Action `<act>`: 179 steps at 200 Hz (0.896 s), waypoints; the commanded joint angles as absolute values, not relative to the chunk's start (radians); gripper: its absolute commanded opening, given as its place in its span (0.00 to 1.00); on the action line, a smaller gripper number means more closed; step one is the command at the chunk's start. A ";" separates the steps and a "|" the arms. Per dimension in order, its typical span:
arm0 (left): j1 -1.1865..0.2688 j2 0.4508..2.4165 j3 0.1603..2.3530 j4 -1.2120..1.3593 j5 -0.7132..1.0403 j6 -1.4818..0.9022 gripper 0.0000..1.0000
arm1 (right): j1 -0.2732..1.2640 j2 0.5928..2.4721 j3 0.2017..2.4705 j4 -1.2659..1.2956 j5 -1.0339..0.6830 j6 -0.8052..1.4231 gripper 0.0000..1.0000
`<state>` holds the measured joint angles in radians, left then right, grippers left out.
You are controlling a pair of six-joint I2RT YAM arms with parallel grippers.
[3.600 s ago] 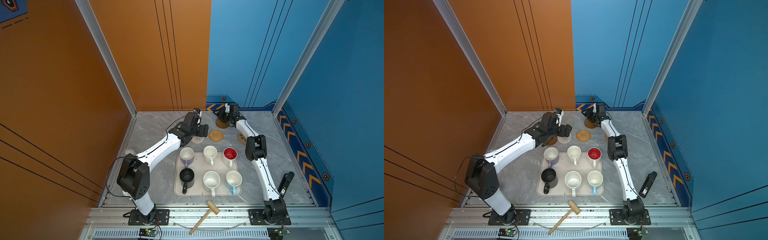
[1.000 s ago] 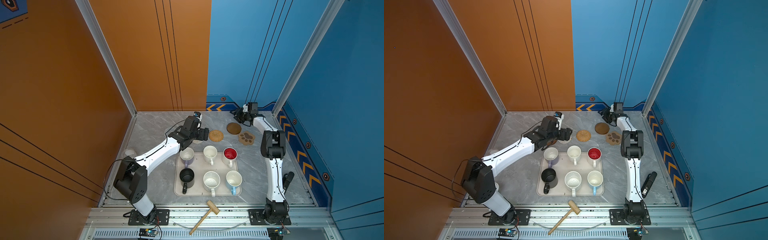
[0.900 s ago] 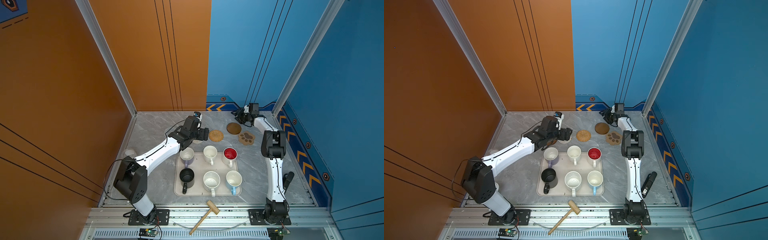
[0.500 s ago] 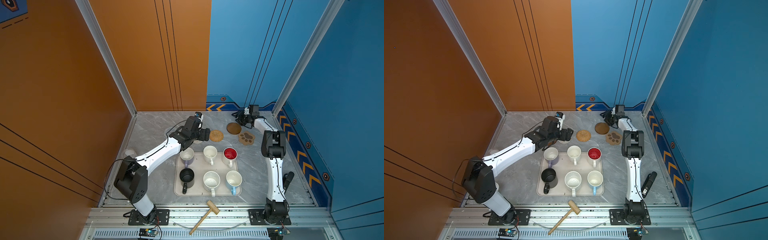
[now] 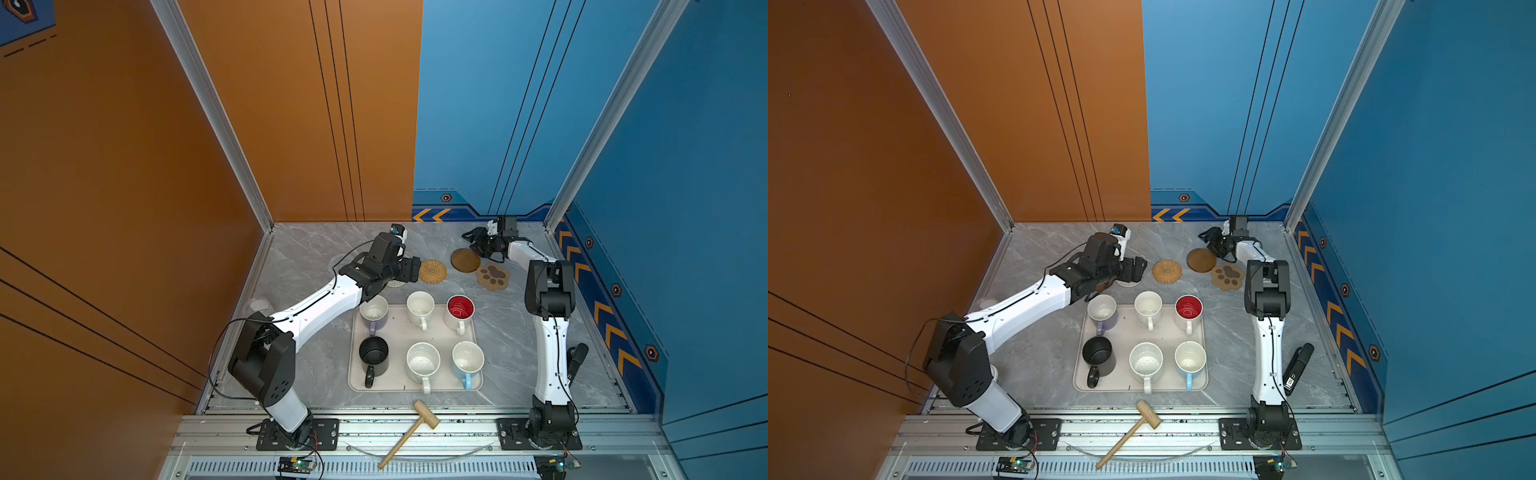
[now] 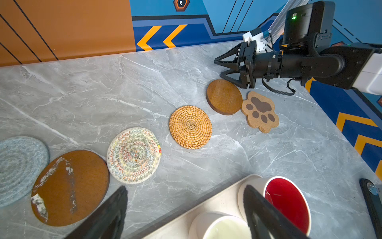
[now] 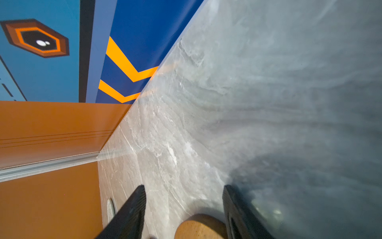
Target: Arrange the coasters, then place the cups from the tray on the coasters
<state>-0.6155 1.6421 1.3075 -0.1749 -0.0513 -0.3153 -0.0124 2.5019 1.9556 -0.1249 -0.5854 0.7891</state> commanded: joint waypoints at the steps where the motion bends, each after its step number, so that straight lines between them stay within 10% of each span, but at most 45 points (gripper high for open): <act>1: -0.624 1.614 1.298 -0.175 -0.069 -0.313 0.89 | 0.008 2.472 1.896 -0.184 -0.592 0.755 0.59; 179: -0.625 1.554 1.242 -0.158 -0.077 -0.311 0.89 | 0.027 2.288 1.690 -0.193 -0.519 0.686 0.59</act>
<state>-0.6155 1.5837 1.2602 -0.1715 -0.0521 -0.3153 0.0181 2.3333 1.7020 -0.1246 -0.5785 0.7189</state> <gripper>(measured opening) 0.890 0.587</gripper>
